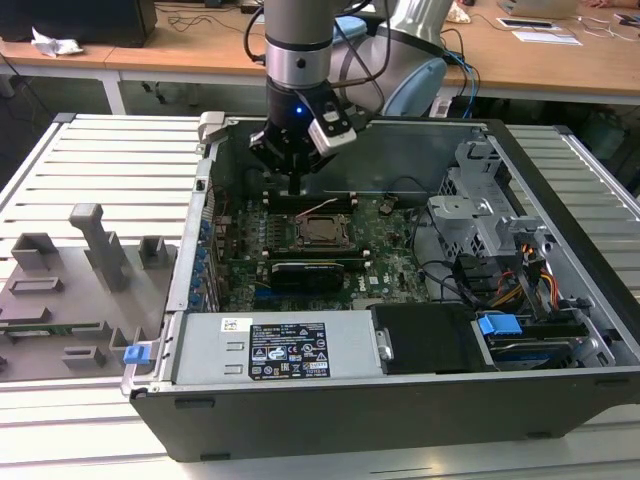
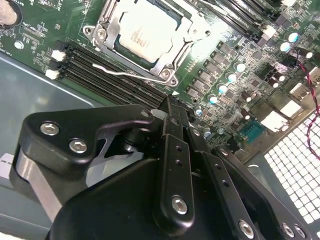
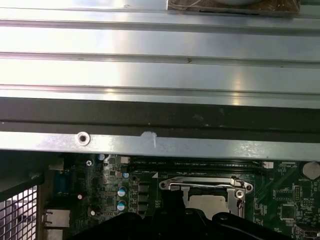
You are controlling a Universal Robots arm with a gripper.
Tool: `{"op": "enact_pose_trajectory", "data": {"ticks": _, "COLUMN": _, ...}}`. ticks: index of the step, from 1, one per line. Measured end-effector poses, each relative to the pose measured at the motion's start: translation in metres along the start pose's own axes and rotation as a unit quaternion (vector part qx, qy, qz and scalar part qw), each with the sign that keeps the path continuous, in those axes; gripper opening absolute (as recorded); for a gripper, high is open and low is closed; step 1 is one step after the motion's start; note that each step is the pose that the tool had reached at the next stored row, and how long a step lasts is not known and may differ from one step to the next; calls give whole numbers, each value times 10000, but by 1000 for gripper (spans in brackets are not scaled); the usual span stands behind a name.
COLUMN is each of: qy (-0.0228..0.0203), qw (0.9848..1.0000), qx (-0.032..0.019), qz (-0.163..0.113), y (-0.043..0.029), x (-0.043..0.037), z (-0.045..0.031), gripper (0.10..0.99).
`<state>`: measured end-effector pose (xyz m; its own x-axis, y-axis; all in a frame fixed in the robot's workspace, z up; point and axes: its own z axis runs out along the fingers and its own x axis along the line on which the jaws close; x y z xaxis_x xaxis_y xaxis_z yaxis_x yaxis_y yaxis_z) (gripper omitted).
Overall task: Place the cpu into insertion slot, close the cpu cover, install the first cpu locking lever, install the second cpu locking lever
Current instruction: 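Install the first cpu locking lever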
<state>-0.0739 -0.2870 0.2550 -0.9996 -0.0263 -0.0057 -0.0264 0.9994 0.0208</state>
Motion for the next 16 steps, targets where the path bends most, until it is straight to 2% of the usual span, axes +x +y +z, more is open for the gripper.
{"op": "enact_pose_trajectory", "data": {"ticks": 4, "qy": -9, "qw": 10000, "qx": 1, "qz": 1, "y": -1, "x": -16, "z": 14, "gripper": 106}}
{"op": "enact_pose_trajectory", "data": {"ticks": 6, "qy": -86, "qw": 10000, "qx": 3, "qz": -2, "y": -1, "x": -15, "z": 20, "gripper": 106}}
{"op": "enact_pose_trajectory", "data": {"ticks": 7, "qy": -153, "qw": 9999, "qx": 4, "qz": -3, "y": -1, "x": -15, "z": 21, "gripper": 106}}
{"op": "enact_pose_trajectory", "data": {"ticks": 8, "qy": -303, "qw": 9995, "qx": 9, "qz": -6, "y": -1, "x": -11, "z": 23, "gripper": 106}}
{"op": "enact_pose_trajectory", "data": {"ticks": 9, "qy": -410, "qw": 9992, "qx": 11, "qz": -9, "y": -1, "x": -10, "z": 25, "gripper": 106}}
{"op": "enact_pose_trajectory", "data": {"ticks": 10, "qy": -445, "qw": 9990, "qx": 6, "qz": -10, "y": -1, "x": -10, "z": 27, "gripper": 106}}
{"op": "enact_pose_trajectory", "data": {"ticks": 11, "qy": -459, "qw": 9989, "qx": -11, "qz": -10, "y": -2, "x": -10, "z": 29, "gripper": 106}}
{"op": "enact_pose_trajectory", "data": {"ticks": 13, "qy": -481, "qw": 9988, "qx": -77, "qz": -7, "y": -7, "x": -10, "z": 32, "gripper": 106}}
{"op": "enact_pose_trajectory", "data": {"ticks": 14, "qy": -502, "qw": 9986, "qx": -155, "qz": -3, "y": -23, "x": -9, "z": 41, "gripper": 106}}
{"op": "enact_pose_trajectory", "data": {"ticks": 16, "qy": -510, "qw": 9986, "qx": -161, "qz": -3, "y": -30, "x": -14, "z": 77, "gripper": 106}}
